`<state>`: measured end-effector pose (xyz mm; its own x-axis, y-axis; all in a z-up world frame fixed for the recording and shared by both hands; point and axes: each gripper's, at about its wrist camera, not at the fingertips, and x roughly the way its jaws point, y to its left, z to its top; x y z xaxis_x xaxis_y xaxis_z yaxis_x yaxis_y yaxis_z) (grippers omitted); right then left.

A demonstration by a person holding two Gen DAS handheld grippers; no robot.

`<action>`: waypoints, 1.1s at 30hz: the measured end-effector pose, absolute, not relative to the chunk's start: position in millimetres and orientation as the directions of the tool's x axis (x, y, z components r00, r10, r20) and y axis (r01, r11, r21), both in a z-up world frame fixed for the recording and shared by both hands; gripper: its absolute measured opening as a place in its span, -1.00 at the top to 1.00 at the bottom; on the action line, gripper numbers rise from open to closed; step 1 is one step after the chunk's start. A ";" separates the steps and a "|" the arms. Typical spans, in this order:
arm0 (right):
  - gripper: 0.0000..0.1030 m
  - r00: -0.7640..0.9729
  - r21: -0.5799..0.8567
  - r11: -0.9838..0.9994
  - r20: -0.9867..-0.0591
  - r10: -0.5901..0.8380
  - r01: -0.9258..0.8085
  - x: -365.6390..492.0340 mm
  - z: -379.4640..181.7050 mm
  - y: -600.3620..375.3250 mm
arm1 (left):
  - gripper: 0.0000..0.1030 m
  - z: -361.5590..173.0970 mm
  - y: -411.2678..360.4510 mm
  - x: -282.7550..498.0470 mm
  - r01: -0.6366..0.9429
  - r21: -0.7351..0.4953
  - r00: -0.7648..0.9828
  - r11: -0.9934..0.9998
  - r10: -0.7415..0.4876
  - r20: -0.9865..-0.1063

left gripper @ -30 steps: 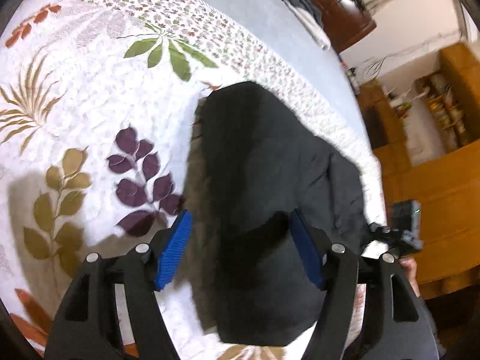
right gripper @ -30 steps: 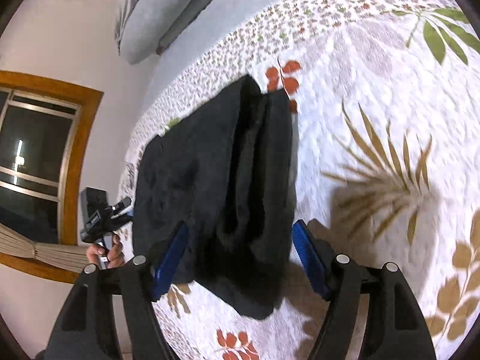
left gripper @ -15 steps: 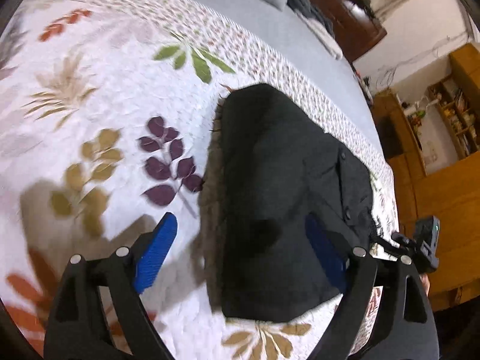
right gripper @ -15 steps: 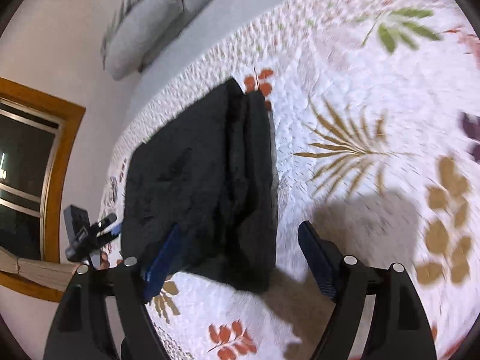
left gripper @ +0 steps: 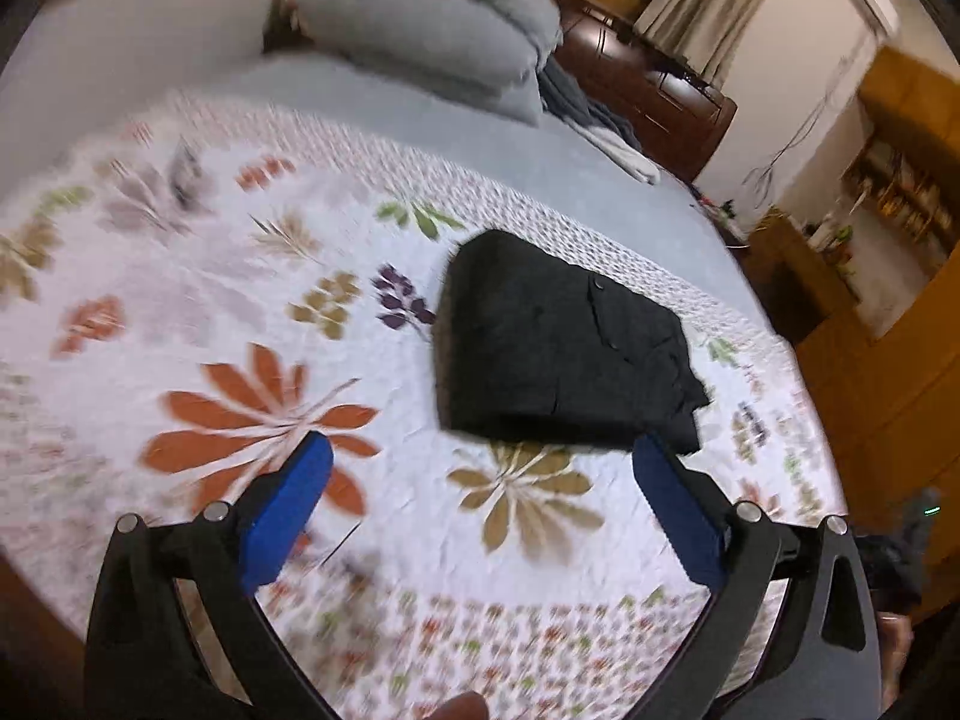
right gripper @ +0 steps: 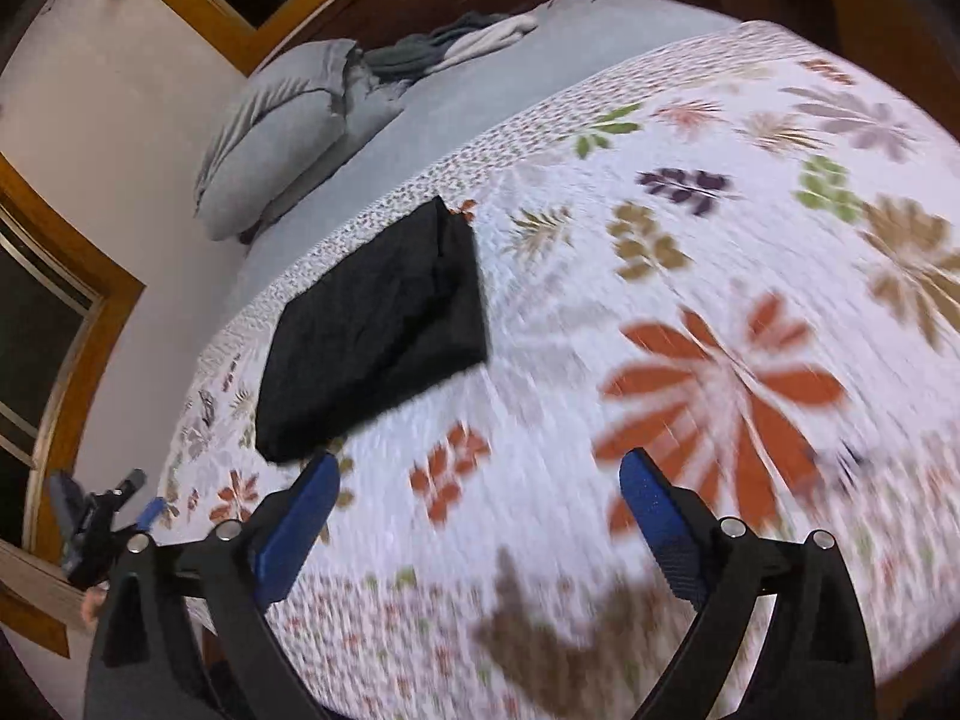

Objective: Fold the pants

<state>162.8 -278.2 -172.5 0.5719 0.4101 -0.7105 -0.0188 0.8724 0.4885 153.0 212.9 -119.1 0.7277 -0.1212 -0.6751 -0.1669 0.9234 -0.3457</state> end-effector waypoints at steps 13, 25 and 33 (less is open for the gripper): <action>-0.93 0.643 0.266 0.943 -0.691 0.331 -0.200 27.1 -85.3 -230.2 | -0.94 -48.6 113.5 8.0 -0.184 -0.102 0.771 0.978 0.079 -0.632; -0.93 0.709 0.107 0.952 -0.645 0.287 -0.288 -46.3 -27.1 -183.2 | -0.94 -1.5 76.2 -64.6 -0.155 -0.083 0.792 0.984 0.074 -0.605; -0.93 0.747 0.048 0.949 -0.606 0.275 -0.310 -67.7 -2.9 -169.8 | -0.94 9.5 64.3 -83.3 -0.112 -0.084 0.795 0.990 0.039 -0.605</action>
<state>-67.7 -169.8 -2.9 0.7468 0.2745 -0.6057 -0.3103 0.9494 0.0477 -83.3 64.3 9.5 0.7951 0.0392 -0.6051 -0.1124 0.9901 -0.0836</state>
